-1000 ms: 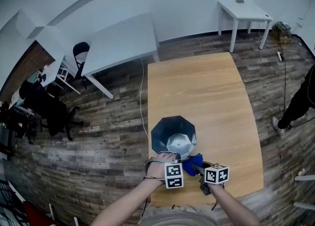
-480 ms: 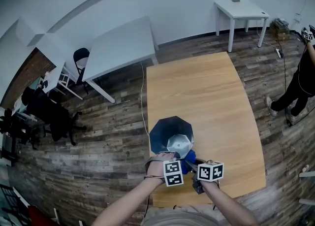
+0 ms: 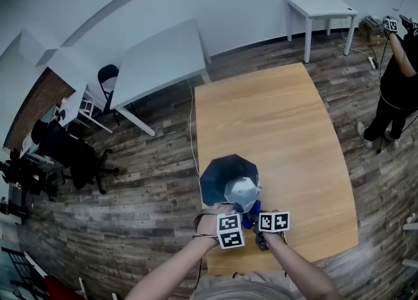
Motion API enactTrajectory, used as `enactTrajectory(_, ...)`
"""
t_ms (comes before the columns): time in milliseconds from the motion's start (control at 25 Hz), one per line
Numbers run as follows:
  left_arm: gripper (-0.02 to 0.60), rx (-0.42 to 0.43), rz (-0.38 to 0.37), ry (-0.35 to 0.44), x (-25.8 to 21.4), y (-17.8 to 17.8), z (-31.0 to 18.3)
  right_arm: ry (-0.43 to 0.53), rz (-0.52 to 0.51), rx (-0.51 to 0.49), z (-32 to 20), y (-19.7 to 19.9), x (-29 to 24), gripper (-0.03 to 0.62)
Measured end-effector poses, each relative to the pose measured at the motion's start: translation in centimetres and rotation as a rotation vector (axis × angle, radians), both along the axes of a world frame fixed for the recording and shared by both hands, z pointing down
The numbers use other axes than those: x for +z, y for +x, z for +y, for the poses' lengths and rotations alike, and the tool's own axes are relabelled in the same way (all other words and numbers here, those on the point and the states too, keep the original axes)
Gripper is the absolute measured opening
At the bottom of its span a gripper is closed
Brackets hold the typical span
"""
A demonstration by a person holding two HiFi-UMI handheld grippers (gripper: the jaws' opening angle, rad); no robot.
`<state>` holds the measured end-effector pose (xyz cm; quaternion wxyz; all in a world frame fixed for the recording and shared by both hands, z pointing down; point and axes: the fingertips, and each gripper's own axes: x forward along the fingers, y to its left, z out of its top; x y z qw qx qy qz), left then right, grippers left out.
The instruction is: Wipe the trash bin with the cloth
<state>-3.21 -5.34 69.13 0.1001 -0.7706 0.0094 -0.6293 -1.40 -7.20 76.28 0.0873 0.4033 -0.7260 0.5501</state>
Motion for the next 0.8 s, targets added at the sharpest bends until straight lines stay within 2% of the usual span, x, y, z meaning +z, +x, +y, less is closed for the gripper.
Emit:
enactTrajectory(120, 0.032, 0.001, 0.005, 0.0, 0.1, 0.2, -0.1, -0.052, 0.002, 0.007, -0.5, -0.1, 3.3, 0.08)
enactTrajectory(440, 0.032, 0.003, 0.009, -0.001, 0.4, 0.0, -0.4, -0.109, 0.052, -0.003, -1.8, -0.5, 10.7, 0.08)
enactTrajectory(800, 0.032, -0.017, 0.03, 0.008, 0.6, -0.1, -0.9, -0.122, 0.073, 0.048, -2.4, -0.7, 13.5, 0.08)
